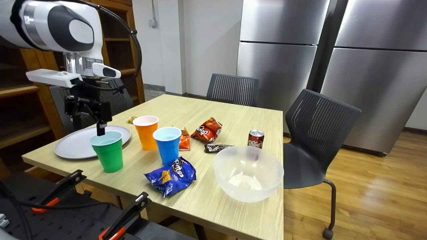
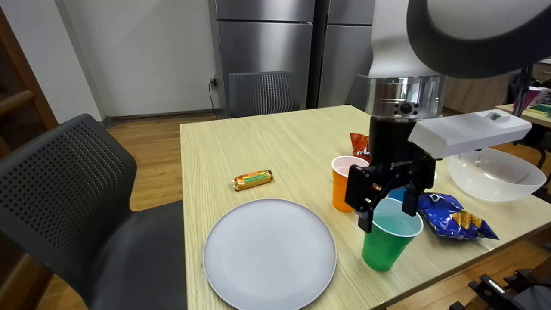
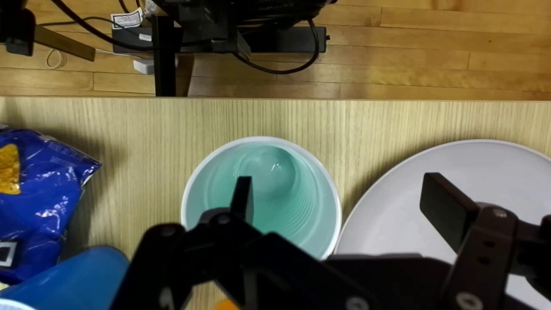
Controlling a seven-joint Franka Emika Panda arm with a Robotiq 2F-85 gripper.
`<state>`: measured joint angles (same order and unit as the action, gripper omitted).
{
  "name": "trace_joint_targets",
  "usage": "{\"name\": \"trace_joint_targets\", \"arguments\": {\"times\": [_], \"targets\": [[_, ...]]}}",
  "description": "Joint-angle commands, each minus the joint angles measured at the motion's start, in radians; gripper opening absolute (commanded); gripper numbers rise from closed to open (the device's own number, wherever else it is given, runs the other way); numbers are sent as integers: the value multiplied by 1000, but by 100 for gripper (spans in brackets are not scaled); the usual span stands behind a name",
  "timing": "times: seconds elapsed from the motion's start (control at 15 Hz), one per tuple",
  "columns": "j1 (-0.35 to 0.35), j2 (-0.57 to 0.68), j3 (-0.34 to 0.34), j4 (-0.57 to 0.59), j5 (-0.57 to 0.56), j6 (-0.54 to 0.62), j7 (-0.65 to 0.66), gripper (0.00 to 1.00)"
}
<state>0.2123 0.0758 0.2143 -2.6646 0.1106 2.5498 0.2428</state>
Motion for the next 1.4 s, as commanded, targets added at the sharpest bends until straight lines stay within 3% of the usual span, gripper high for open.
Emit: {"name": "trace_joint_targets", "arguments": {"times": [0.0, 0.47, 0.53, 0.6, 1.2, 1.33], "targets": [[4, 74, -12, 52, -26, -3, 32, 100], [9, 145, -30, 95, -17, -12, 26, 100], [9, 150, -31, 98, -15, -11, 27, 75], [11, 154, -32, 102, -16, -12, 28, 74], [14, 156, -38, 115, -19, -22, 33, 3], [13, 153, -41, 114, -21, -24, 36, 0]]}}
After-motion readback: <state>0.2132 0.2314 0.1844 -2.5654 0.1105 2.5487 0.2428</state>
